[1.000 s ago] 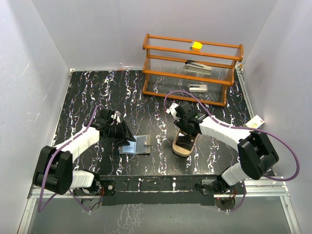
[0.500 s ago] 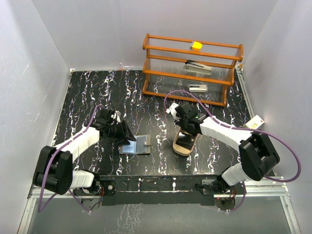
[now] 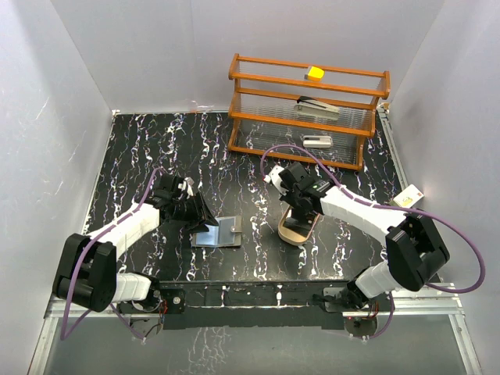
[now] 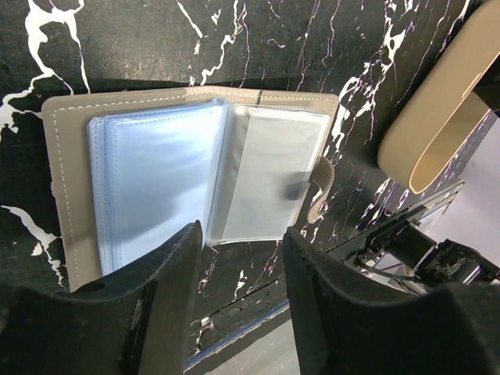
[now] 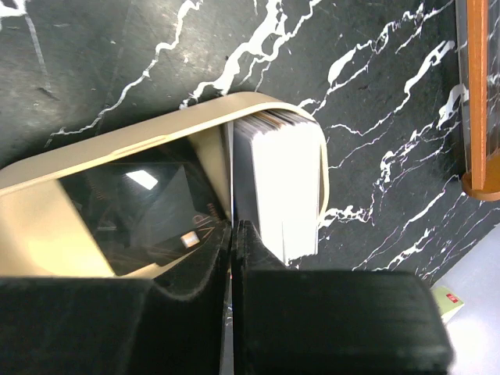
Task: Put the credit cards into the card holder
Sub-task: Pick up the credit card from the storage box.
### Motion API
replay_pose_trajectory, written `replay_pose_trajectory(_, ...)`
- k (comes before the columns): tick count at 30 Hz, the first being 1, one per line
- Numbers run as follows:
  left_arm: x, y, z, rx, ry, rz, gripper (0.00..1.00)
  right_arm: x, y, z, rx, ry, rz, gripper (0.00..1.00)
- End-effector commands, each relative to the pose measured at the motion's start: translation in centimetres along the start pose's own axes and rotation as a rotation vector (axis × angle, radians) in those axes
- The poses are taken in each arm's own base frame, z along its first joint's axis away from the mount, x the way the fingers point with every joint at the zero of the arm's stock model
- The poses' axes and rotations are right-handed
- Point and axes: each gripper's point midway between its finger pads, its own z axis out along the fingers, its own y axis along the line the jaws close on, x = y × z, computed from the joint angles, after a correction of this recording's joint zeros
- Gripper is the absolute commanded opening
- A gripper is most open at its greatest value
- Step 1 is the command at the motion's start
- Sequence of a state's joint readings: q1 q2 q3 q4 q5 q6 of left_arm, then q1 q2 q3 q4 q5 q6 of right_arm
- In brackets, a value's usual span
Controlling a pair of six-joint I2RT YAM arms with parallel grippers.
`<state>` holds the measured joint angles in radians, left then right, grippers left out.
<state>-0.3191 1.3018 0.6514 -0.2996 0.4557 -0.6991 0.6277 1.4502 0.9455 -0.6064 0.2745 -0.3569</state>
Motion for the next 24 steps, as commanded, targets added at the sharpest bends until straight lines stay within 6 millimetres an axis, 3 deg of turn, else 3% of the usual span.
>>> replay_pose_trajectory(1, 0.6, -0.1, -0.4, 0.004, 0.018, -0.003, 0.45, -3.4, -0.6, -3.2, -0.011, -0.106, 0.027, 0.0)
replay_pose_trajectory(5, 0.3, -0.1, -0.7, -0.015, 0.006, 0.0, 0.44, -4.5, 1.0, -4.6, -0.087, -0.149, 0.037, 0.0)
replay_pose_trajectory(9, -0.7, 1.0, -1.7, -0.109, -0.054, 0.019, 0.43, -6.9, 1.9, -6.9, -0.148, -0.245, 0.096, 0.0)
replay_pose_trajectory(20, -1.3, 4.9, -1.8, -0.272, -0.106, -0.034, 0.39, -15.3, 5.7, -12.6, -0.487, -0.553, 0.532, 0.0)
replay_pose_trajectory(24, -1.4, 5.0, -1.4, -0.259, -0.118, -0.055, 0.39, -17.8, 6.5, -13.9, -0.609, -0.615, 0.767, 0.0)
